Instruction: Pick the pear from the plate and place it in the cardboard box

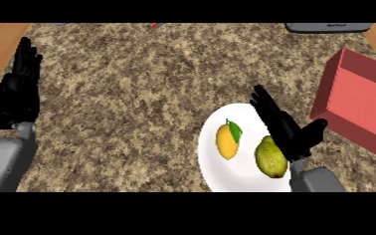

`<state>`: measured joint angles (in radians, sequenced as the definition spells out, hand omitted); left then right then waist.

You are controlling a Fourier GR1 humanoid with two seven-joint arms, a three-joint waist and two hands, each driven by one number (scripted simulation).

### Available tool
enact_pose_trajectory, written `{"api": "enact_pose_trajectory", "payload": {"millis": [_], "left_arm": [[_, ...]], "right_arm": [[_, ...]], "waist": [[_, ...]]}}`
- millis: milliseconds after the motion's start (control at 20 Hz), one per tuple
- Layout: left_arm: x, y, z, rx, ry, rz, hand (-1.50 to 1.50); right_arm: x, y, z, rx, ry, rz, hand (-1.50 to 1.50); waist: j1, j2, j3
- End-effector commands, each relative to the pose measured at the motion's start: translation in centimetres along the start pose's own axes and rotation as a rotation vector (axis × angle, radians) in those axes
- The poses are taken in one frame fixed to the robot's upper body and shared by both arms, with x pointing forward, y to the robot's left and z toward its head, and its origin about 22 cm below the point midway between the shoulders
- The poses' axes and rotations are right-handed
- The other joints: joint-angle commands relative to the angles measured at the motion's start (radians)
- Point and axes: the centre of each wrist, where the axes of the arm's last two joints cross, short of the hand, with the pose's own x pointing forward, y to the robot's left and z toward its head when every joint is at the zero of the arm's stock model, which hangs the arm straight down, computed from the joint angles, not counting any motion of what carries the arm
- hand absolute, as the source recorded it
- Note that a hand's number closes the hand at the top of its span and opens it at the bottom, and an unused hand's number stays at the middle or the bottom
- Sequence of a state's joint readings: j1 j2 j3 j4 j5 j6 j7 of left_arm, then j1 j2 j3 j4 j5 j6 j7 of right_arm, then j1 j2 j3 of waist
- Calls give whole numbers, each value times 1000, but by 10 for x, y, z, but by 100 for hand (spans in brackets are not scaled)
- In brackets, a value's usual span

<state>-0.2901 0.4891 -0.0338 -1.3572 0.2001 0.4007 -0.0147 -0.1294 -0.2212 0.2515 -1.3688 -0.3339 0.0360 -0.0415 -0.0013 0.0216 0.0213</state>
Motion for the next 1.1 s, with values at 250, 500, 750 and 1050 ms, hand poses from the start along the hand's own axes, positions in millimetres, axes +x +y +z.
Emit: {"api": "enact_pose_trajectory", "payload": {"millis": [250, 500, 750, 1050], "left_arm": [[18, -19, 16, -408, -176, -110, 0], [8, -18, 33, -576, -140, -62, 0], [18, -38, 25, -577, -164, -47, 0], [13, -38, 46, -609, -178, -51, 0]], "right_arm": [[127, -134, 31, -435, -275, 101, -150], [130, -188, 96, -422, -50, 357, -150], [97, -166, 116, -213, -117, 561, -150], [143, -172, 109, -76, 36, 767, -150]], "waist": [[-80, -41, -23], [-19, -27, -22], [-25, -24, -21], [9, -24, -22]]}}
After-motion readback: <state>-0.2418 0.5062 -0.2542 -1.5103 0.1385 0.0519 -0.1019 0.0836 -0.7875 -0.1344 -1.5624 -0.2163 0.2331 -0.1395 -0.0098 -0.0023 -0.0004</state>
